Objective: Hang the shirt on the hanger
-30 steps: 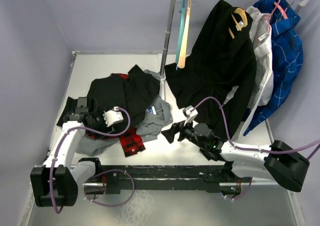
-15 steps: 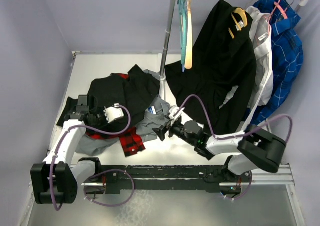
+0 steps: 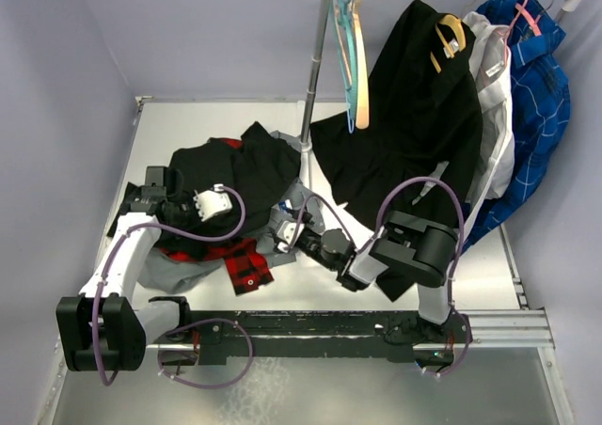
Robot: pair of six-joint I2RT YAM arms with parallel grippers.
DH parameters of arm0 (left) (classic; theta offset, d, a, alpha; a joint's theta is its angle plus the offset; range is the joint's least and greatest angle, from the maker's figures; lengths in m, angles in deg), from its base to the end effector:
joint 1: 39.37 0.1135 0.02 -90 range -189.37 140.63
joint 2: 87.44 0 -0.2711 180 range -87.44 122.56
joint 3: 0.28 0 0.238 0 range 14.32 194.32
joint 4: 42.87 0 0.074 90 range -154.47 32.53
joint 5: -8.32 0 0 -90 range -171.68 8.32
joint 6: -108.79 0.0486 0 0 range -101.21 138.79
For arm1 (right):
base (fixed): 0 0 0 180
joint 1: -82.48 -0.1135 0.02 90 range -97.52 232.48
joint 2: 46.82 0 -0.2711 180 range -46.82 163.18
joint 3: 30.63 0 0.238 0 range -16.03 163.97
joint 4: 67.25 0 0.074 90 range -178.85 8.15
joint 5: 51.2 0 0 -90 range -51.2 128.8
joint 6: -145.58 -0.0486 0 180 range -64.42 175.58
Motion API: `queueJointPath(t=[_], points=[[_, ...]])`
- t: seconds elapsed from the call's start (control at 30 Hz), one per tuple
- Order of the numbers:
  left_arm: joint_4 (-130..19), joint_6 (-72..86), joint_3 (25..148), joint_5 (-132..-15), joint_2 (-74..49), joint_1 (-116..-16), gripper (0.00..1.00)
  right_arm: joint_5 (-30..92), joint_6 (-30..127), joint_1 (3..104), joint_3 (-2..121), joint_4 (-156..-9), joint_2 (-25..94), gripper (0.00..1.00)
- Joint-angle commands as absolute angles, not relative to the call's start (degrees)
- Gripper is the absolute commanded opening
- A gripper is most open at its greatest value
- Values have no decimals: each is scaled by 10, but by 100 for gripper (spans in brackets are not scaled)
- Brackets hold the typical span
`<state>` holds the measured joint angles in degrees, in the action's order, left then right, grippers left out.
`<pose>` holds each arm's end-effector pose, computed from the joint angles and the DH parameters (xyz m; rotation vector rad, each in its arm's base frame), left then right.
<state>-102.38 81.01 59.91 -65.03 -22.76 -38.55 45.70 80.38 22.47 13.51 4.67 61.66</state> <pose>0.1944 -0.0111 0.2316 1.4066 2.1965 -0.0105 0.1701 0.2830 0.1722 -0.9037 1.1375 0.4173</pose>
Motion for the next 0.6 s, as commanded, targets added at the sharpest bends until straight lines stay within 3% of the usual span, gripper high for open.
queueJointPath(t=[0.0, 0.43, 0.5, 0.57], points=[[-1038, 821, 636, -649, -237, -388, 5, 474, 898, 207, 187, 153, 650, 65], [-1047, 811, 658, -650, -216, -387, 6, 444, 887, 195, 234, 151, 711, 70], [-1052, 810, 661, -648, -214, -388, 6, 452, 893, 195, 251, 156, 726, 62], [-1056, 809, 664, -649, -215, -387, 6, 456, 904, 195, 274, 152, 742, 41]])
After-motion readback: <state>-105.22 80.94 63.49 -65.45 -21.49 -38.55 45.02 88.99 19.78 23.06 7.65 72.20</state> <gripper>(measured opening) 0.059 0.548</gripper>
